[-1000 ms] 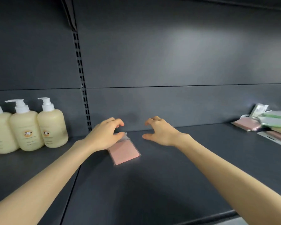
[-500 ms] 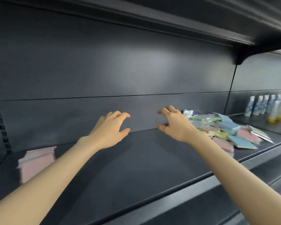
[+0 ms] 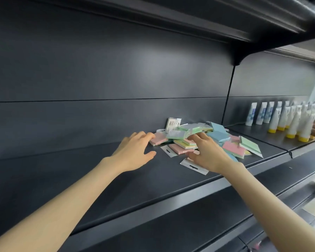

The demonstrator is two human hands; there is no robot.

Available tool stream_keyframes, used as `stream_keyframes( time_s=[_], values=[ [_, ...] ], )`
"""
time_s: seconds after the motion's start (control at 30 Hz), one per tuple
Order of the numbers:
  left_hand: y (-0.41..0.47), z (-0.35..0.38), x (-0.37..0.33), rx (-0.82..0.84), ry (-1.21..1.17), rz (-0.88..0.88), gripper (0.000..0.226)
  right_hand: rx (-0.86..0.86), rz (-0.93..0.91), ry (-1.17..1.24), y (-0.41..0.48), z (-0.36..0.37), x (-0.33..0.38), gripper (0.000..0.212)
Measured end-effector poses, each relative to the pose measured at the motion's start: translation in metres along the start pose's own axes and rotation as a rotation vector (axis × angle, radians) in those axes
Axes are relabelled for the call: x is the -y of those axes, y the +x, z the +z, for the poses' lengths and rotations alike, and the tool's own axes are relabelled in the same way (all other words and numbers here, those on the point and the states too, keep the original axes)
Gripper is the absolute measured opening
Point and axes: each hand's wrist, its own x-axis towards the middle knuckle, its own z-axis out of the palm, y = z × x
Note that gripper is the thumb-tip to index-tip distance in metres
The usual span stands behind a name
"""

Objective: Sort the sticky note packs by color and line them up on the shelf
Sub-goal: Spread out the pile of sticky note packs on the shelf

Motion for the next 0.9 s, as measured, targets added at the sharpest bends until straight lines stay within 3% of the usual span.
stream_keyframes(
  time_s=[0.27,0.6,0.83,0.9],
  values=[
    [0.06,0.046,-0.024,0.06,-0.081,0.031,0.052,0.099,0.041,0.04,0.028,0.01,-0.063,0.056],
    [0.121,0.103,-0.026,0.165,-0.226,-0.052,0.056,0.347,0.055,0.145,0.066,0.034,-0.116,0.054],
    [0.144,0.124,-0.034,0.222,-0.21,-0.218,0.057,0.467,-0.003,0.182,0.086,0.048,-0.138,0.081],
    [0.145,0.129,-0.034,0.217,-0.18,-0.27,0.059,0.49,-0.049,0.2,0.091,0.054,-0.141,0.08]
  ],
)
